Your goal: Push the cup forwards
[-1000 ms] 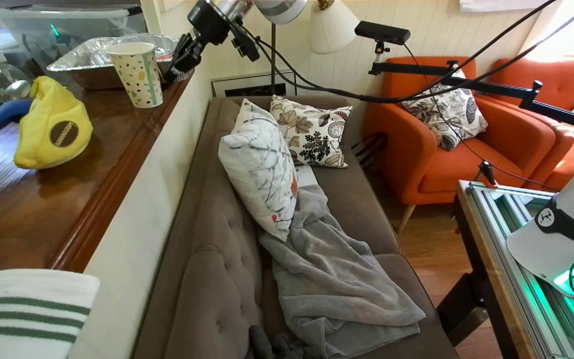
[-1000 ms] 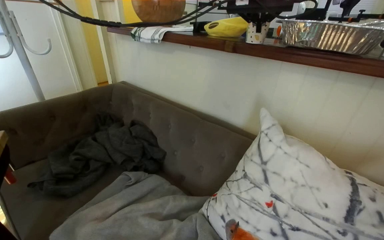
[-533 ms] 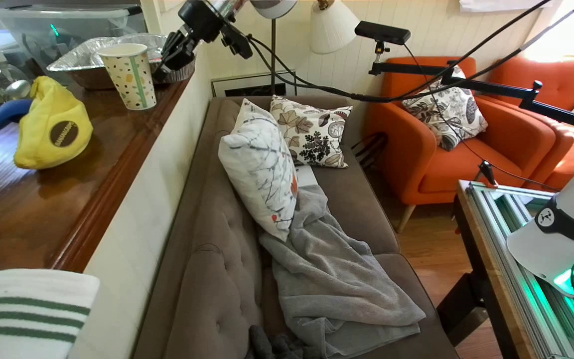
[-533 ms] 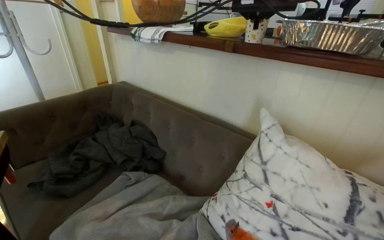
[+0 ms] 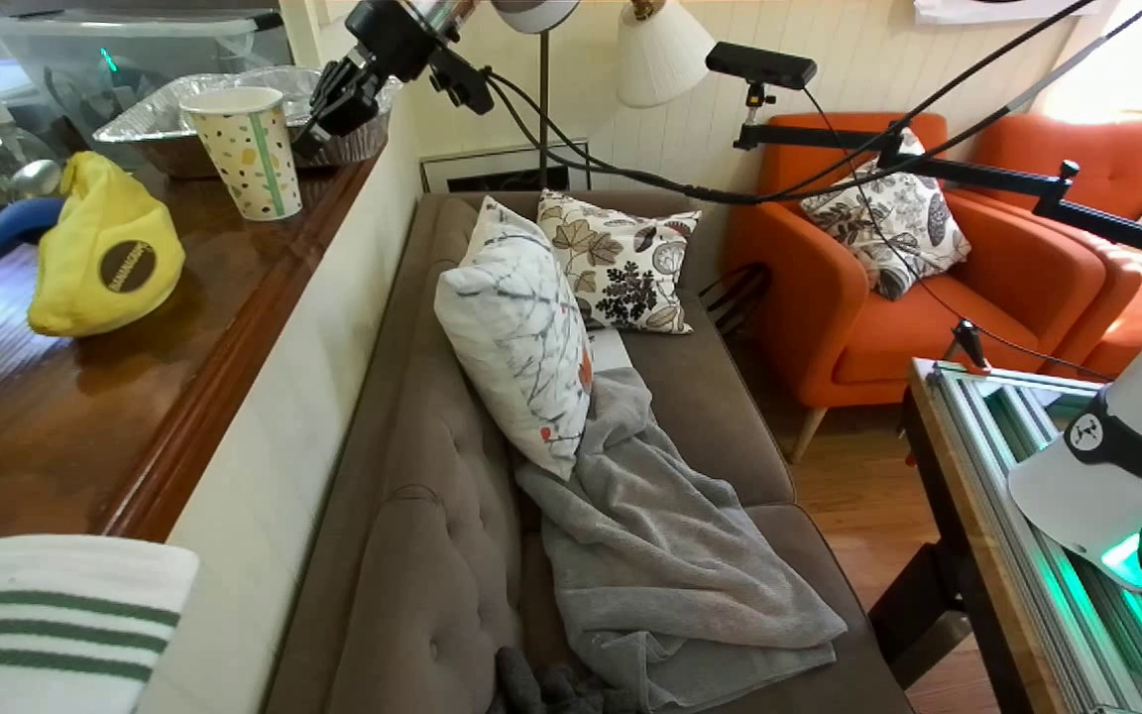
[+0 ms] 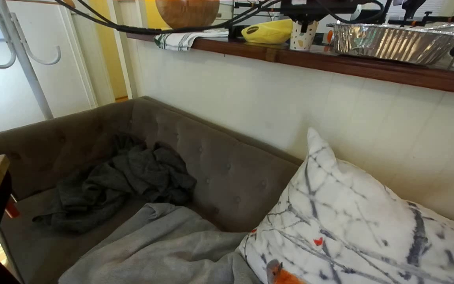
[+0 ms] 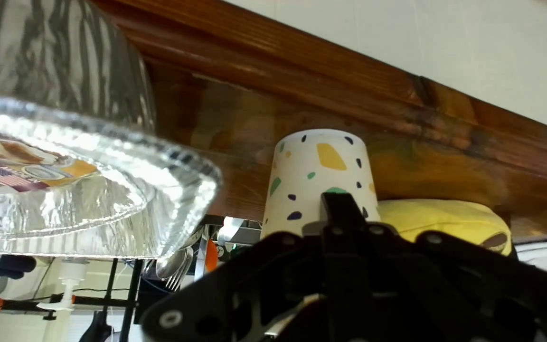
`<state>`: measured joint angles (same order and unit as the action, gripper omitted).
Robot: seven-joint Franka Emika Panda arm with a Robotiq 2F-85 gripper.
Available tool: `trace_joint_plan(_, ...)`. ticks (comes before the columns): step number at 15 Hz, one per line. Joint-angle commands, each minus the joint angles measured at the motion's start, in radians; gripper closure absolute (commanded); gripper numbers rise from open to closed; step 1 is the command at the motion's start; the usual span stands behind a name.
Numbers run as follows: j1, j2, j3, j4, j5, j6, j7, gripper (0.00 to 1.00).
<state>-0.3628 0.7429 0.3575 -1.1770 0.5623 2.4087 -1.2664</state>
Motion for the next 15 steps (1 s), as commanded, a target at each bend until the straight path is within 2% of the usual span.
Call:
trace_joint_plan(1,0.017,0.067,-0.003,0.104,0.027,-0.051,-0.026,1.0)
trace_joint_plan(15,0.065,0.189,-0.009,0.297,0.001,-0.088,-0.007,1.0)
